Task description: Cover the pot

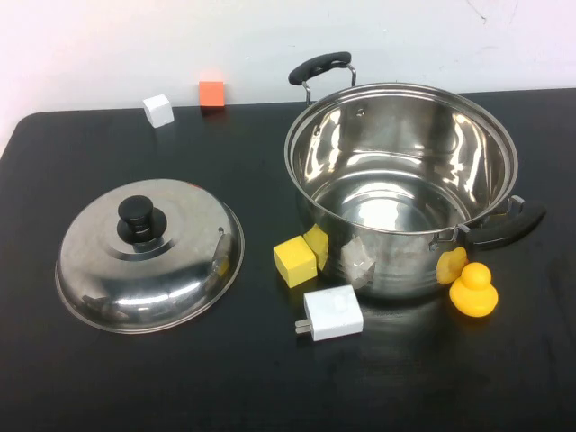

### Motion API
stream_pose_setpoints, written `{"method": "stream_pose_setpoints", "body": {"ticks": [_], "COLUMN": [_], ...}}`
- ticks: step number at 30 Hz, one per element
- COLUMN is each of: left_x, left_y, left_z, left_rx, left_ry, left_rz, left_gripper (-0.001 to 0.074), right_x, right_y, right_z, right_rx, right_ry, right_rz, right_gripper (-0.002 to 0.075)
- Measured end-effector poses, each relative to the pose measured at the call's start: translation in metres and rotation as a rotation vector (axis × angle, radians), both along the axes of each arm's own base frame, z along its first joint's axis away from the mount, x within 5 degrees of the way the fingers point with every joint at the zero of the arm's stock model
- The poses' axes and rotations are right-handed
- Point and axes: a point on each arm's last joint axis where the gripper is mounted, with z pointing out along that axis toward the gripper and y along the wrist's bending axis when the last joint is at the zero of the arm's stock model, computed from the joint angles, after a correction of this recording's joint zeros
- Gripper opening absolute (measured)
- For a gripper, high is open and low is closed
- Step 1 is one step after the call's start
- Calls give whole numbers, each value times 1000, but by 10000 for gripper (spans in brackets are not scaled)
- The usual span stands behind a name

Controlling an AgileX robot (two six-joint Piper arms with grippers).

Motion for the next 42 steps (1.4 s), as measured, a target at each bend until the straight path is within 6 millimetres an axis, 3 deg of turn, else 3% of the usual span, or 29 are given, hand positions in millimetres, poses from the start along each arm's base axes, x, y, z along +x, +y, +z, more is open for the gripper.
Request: {"method": "stream_pose_setpoints", "body": {"ticks": [34,42], "left_x": [0,2], "left_y": [0,-3], "left_z": [0,8], "left_rx": [-3,-118], "left_ry": [2,-90], "left_rz": [-1,-2], "left_gripper": [-1,-2], "right_x": [0,0], "right_y": [0,0], "right_z": [0,0], "right_rx": [0,0], "right_ry": [0,0], "right_rz": [0,0], "right_gripper": [-2,-2]}}
